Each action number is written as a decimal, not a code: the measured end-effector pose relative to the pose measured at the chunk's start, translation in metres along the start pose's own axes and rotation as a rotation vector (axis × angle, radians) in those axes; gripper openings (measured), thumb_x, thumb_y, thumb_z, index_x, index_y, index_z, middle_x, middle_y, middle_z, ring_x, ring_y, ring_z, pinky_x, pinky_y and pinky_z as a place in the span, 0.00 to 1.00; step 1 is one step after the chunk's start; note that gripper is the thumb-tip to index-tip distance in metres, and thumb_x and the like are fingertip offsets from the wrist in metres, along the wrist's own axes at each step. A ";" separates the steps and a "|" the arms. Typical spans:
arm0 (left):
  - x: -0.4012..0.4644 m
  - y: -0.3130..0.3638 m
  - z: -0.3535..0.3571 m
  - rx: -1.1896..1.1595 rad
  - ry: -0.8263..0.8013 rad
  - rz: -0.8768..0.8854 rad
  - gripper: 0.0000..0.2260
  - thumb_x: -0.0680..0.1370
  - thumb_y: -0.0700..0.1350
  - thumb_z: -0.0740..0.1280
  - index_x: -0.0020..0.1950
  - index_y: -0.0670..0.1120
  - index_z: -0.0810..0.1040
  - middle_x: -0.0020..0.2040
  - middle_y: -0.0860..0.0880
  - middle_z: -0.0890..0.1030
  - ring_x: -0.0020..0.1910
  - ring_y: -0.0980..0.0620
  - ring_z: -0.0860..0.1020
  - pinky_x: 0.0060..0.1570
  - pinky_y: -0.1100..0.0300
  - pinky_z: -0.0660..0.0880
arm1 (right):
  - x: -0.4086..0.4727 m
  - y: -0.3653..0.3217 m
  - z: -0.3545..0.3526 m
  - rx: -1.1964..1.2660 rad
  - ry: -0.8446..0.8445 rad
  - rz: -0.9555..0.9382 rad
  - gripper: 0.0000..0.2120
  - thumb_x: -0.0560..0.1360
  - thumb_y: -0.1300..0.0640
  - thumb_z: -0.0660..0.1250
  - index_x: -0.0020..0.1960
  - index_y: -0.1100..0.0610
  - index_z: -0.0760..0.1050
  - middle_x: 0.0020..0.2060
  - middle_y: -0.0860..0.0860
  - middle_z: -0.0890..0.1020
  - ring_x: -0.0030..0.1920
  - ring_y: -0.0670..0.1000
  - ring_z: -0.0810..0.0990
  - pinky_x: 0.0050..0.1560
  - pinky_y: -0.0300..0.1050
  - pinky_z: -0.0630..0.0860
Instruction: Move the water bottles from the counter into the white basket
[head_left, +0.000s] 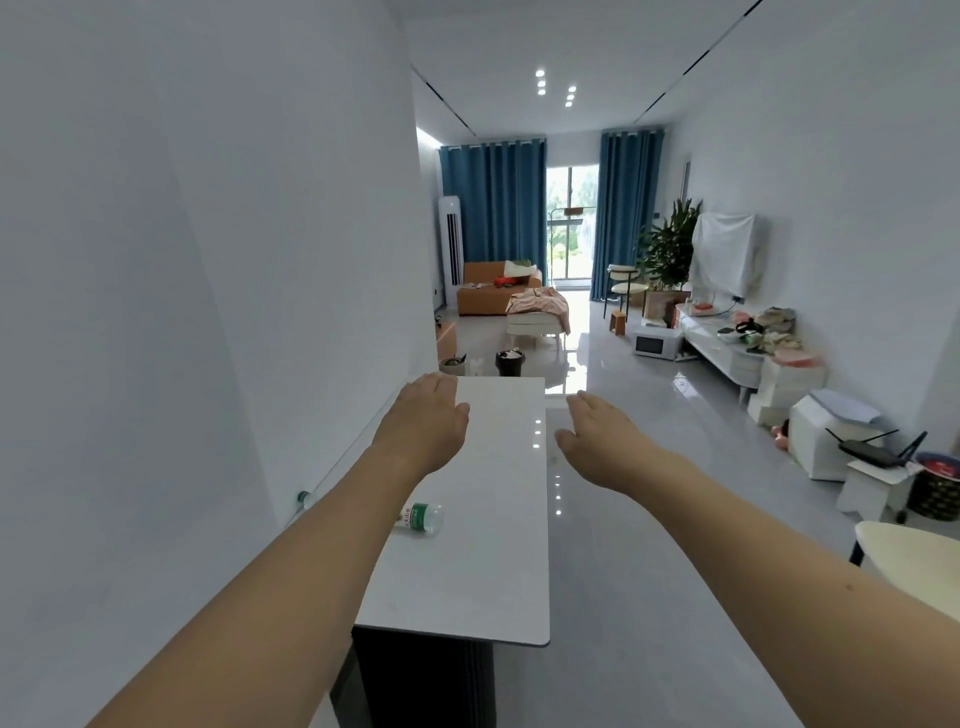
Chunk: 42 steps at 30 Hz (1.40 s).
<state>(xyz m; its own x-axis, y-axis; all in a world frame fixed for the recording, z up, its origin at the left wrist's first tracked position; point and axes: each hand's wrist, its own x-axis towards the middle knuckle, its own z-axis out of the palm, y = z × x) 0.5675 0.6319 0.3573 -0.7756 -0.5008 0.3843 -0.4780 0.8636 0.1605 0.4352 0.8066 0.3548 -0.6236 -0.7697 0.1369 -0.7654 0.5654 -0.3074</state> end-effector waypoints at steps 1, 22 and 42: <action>0.014 -0.001 0.005 0.000 0.000 0.003 0.22 0.84 0.48 0.55 0.76 0.40 0.63 0.76 0.42 0.66 0.74 0.44 0.63 0.73 0.53 0.59 | 0.012 0.005 0.000 0.004 0.004 0.000 0.25 0.82 0.54 0.54 0.75 0.64 0.58 0.77 0.59 0.59 0.77 0.58 0.56 0.75 0.51 0.55; 0.323 0.078 0.150 -0.013 0.034 0.016 0.17 0.83 0.46 0.57 0.69 0.40 0.70 0.68 0.43 0.73 0.66 0.45 0.70 0.66 0.53 0.67 | 0.292 0.223 -0.043 -0.027 0.032 0.044 0.25 0.81 0.53 0.54 0.75 0.63 0.59 0.74 0.59 0.64 0.74 0.58 0.61 0.74 0.52 0.59; 0.613 0.095 0.303 -0.022 0.020 0.078 0.19 0.84 0.49 0.56 0.71 0.41 0.69 0.69 0.43 0.73 0.68 0.46 0.70 0.68 0.52 0.65 | 0.570 0.363 -0.021 -0.035 -0.010 0.054 0.27 0.83 0.54 0.52 0.78 0.63 0.52 0.77 0.58 0.57 0.77 0.57 0.55 0.75 0.50 0.53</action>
<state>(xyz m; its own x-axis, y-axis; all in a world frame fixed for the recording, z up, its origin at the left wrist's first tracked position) -0.0779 0.3889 0.3330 -0.8019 -0.4307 0.4140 -0.4069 0.9012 0.1493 -0.2012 0.5797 0.3408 -0.6630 -0.7403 0.1113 -0.7356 0.6165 -0.2807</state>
